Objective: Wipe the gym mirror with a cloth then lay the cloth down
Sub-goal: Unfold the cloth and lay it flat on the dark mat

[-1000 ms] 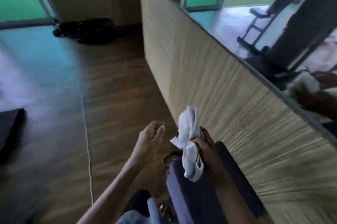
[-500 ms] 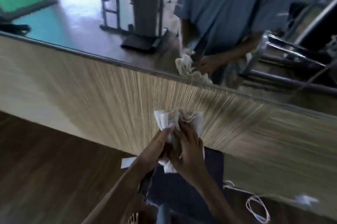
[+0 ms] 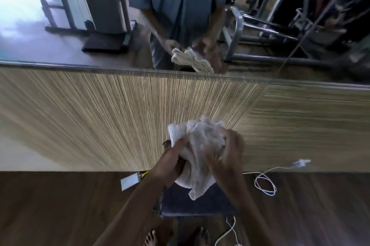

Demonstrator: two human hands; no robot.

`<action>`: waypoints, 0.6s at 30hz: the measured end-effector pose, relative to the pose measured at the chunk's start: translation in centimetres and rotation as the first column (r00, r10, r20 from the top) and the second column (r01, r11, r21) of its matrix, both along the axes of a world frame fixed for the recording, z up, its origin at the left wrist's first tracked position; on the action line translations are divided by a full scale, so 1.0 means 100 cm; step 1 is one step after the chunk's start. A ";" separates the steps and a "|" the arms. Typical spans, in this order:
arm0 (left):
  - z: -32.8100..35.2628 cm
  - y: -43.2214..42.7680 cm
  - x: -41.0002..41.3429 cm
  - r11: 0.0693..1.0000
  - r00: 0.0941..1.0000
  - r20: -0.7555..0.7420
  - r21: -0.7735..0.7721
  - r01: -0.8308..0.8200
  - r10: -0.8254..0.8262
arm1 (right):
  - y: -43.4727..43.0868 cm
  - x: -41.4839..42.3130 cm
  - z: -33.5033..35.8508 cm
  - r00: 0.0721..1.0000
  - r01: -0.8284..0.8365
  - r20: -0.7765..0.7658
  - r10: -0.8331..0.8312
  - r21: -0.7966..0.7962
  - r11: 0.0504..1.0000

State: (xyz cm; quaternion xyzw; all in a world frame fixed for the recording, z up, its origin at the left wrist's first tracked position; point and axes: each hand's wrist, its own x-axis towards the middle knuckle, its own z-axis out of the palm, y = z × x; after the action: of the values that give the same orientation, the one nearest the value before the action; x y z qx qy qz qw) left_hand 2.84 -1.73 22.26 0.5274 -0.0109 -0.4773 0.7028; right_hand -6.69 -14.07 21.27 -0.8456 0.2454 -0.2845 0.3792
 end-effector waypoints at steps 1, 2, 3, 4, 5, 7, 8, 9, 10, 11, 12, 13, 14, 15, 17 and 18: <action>0.005 -0.002 -0.001 0.999 0.999 -0.001 -0.020 0.033 -0.033 | 0.005 0.002 0.006 0.997 -0.043 -0.063 0.042 0.000 0.999; 0.010 -0.004 -0.001 0.998 0.998 0.002 -0.037 0.060 -0.060 | 0.008 0.005 0.009 0.990 -0.079 -0.116 0.081 0.024 0.997; 0.014 -0.006 0.000 0.996 0.997 0.018 -0.045 0.079 -0.078 | 0.006 0.007 0.012 0.984 -0.104 -0.136 0.113 0.067 0.992; 0.017 -0.008 0.002 0.995 0.995 0.041 -0.051 0.090 -0.088 | 0.000 0.009 0.016 0.981 -0.124 -0.131 0.141 0.130 0.984; 0.022 -0.010 0.004 0.995 0.994 0.072 -0.053 0.084 -0.080 | -0.009 0.011 0.021 0.980 -0.144 -0.110 0.168 0.198 0.969; 0.029 -0.014 0.009 0.996 0.996 0.092 -0.083 0.028 -0.021 | -0.032 0.011 0.031 0.980 -0.150 -0.079 0.181 0.299 0.942; 0.033 -0.016 0.012 0.996 0.995 0.095 -0.088 0.001 0.007 | -0.043 0.010 0.036 0.982 -0.138 -0.072 0.173 0.345 0.929; 0.037 -0.017 0.015 0.996 0.994 0.109 -0.085 -0.017 0.026 | -0.052 0.007 0.037 0.986 -0.118 -0.061 0.153 0.386 0.915; 0.040 -0.018 0.019 0.997 0.991 0.128 -0.070 -0.035 0.044 | -0.060 0.005 0.040 0.991 -0.091 -0.049 0.125 0.436 0.896; 0.042 -0.020 0.022 0.997 0.987 0.149 -0.052 -0.048 0.056 | -0.068 0.003 0.042 0.995 -0.065 -0.028 0.091 0.493 0.868; 0.044 -0.021 0.027 0.997 0.982 0.173 -0.038 -0.070 0.075 | -0.075 0.001 0.044 0.999 -0.038 0.001 0.045 0.563 0.826; 0.045 -0.023 0.031 0.994 0.976 0.188 -0.030 -0.103 0.107 | -0.082 -0.001 0.045 0.999 -0.017 0.039 -0.011 0.647 0.762; 0.046 -0.025 0.036 0.988 0.967 0.200 -0.028 -0.153 0.155 | -0.089 -0.002 0.047 0.995 0.004 0.063 -0.073 0.727 0.686; 0.046 -0.026 0.041 0.978 0.955 0.213 -0.023 -0.206 0.206 | -0.095 -0.004 0.050 0.989 0.023 0.073 -0.130 0.789 0.614; 0.045 -0.029 0.054 0.956 0.912 0.305 0.020 -0.293 0.273 | -0.111 -0.008 0.054 0.977 0.062 0.061 -0.203 0.833 0.550; 0.045 -0.030 0.060 0.952 0.889 0.371 0.034 -0.303 0.270 | -0.118 -0.008 0.056 0.974 0.076 0.053 -0.219 0.836 0.543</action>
State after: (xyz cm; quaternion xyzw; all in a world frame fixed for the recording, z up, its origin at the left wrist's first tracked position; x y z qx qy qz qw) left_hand 8.82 -4.68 26.74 0.6334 -0.0403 -0.2629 0.7266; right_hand -7.52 -25.86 26.88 -0.5194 0.3913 -0.2298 0.7241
